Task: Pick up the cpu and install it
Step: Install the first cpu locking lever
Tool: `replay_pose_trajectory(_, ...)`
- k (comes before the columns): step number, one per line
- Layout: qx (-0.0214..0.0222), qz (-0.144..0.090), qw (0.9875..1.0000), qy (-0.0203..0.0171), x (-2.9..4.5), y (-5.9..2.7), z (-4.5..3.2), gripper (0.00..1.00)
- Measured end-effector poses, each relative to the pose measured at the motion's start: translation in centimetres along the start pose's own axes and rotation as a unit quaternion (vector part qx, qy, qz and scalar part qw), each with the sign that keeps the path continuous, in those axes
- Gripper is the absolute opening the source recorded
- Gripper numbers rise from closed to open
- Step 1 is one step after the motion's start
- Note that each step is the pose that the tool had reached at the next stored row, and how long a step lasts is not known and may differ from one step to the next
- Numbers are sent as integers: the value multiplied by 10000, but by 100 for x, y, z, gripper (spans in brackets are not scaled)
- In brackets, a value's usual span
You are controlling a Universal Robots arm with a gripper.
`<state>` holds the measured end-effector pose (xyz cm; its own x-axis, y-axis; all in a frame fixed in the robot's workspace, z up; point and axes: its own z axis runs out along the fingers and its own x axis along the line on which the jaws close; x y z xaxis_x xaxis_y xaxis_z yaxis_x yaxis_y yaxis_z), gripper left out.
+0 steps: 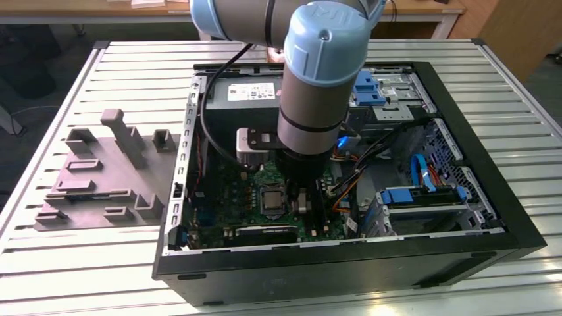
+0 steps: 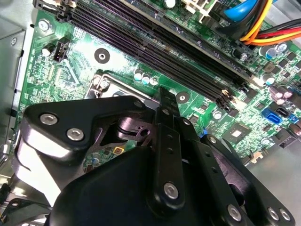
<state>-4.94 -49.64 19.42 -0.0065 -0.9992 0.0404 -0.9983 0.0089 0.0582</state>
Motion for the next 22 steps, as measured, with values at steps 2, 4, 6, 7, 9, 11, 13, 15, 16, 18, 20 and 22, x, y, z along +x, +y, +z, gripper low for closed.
replay_pose_trajectory(2,0,0,10000,0,-1,0,7,11)
replay_pose_trajectory(4,0,0,10000,1,-1,-1,11,11)
replay_pose_trajectory(6,0,0,10000,-1,-1,-7,19,11)
replay_pose_trajectory(7,0,0,10000,-1,-2,-10,26,11)
replay_pose_trajectory(9,-1,0,10000,1,-1,-17,35,11)
replay_pose_trajectory(11,-1,0,10000,2,-1,-25,43,11)
replay_pose_trajectory(13,0,0,10000,0,-2,-32,48,11)
replay_pose_trajectory(15,0,0,10000,0,-3,-40,52,11)
replay_pose_trajectory(16,0,0,10000,-3,-4,-43,57,11)
replay_pose_trajectory(18,0,1,10000,-2,-3,-43,62,11)
replay_pose_trajectory(20,0,0,10000,0,-3,-45,63,11)
replay_pose_trajectory(22,0,0,10000,0,-3,-45,64,11)
